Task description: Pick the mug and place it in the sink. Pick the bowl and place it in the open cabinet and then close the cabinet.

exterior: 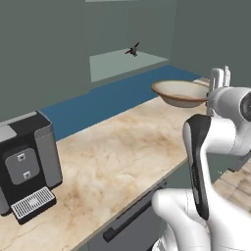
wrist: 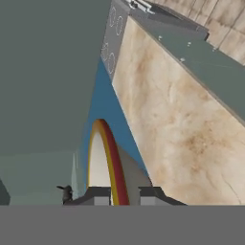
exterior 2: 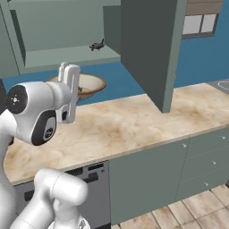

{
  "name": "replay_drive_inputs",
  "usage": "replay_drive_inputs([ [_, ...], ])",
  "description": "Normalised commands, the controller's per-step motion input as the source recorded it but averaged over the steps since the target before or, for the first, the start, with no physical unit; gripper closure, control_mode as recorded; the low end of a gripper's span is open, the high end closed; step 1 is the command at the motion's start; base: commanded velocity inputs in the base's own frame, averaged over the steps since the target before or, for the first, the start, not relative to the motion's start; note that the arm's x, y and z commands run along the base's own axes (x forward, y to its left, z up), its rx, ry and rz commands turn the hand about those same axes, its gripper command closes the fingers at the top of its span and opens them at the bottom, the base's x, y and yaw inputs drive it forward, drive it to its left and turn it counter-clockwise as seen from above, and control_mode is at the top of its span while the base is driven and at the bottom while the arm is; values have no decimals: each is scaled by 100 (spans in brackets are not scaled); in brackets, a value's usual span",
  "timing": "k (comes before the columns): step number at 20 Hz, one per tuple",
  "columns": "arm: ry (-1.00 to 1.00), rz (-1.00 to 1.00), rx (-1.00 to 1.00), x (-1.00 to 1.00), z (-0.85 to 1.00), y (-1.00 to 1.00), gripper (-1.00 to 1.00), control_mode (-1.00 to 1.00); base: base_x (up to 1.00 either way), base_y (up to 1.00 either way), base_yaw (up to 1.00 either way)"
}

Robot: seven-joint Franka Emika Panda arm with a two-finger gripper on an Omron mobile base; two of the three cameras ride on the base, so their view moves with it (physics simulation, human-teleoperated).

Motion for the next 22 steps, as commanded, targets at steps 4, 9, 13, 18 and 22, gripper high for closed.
replay_drive_inputs([
  [4, -11, 9, 0, -1, 23, 7, 100, -100, 0, 0, 0],
  [9, -10, 15, 0, 0, 9, 22, 100, -100, 0, 0, 0],
  [13, -20, 12, -1, 0, 1, 20, 100, -100, 0, 0, 0],
  [18, -13, 7, -1, 5, 16, 5, 100, -100, 0, 0, 0],
  [22, 0, 0, 0, 23, 25, 5, 100, -100, 0, 0, 0],
])
